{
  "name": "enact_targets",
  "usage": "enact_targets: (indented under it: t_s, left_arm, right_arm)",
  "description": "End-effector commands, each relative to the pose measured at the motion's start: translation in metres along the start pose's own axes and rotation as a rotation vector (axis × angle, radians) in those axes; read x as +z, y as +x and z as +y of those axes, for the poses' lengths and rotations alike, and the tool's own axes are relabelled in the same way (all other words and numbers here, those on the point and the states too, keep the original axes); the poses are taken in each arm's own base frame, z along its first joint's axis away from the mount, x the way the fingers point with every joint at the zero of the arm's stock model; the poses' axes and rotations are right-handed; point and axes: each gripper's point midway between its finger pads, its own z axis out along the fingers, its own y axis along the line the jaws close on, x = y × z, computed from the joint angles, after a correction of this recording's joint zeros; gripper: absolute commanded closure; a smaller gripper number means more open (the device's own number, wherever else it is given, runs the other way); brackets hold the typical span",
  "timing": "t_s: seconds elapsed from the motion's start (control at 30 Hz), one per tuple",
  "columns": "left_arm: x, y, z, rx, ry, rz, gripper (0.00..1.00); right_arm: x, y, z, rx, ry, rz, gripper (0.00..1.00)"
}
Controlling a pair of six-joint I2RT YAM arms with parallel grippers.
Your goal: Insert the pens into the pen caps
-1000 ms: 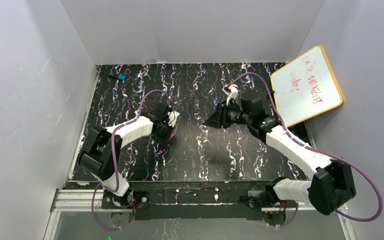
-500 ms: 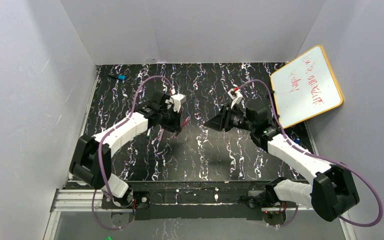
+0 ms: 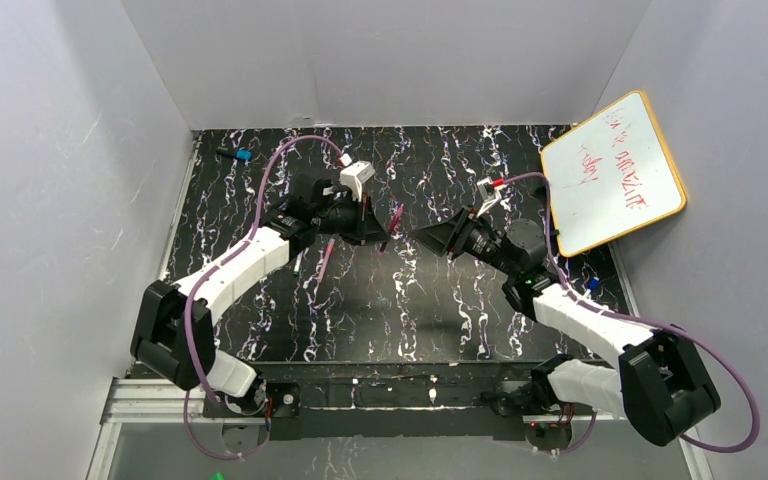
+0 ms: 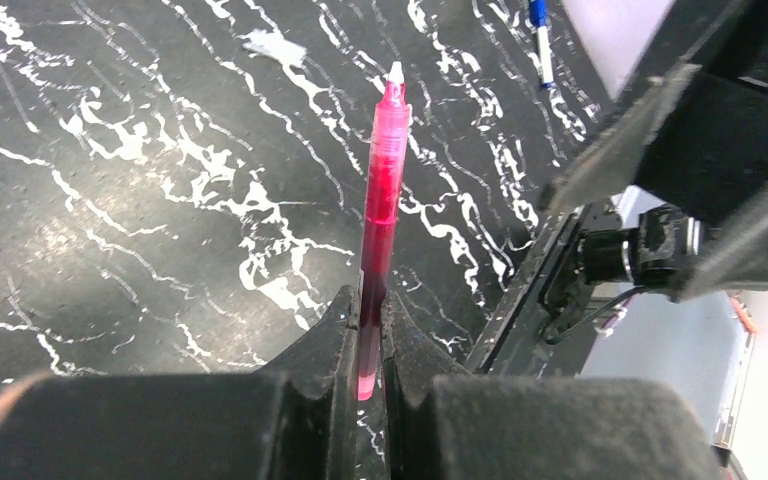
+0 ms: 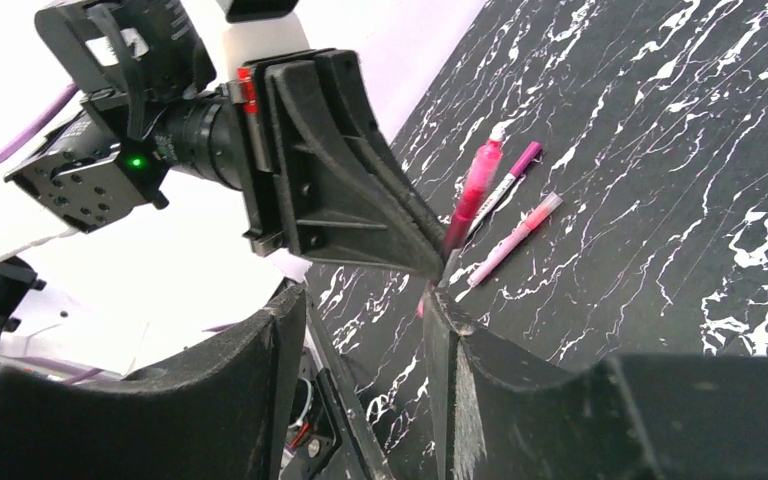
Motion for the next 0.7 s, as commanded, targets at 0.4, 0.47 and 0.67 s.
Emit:
enact_targets:
  t_s: [0.4,0.47,0.67]
  left_arm:
    - [-0.036,-0.008,-0.072,0.013,0.292,-0.058,1.00]
    - [-0.035,-0.004,-0.071,0.010,0.292,-0.050,1.00]
    - [-0.033,0.000,-0.067,0.007,0.283,-0.046,1.00]
  right_arm:
    - [0.025,-0.039,0.012,-0.077,-0.063,-0.110,0.45]
    - [0.027,-0.042,0.021,-0.085,-0.095,-0.110,0.46]
    - [0.030,-0.050,0.037,-0.108,-0.151,-0.108,0.46]
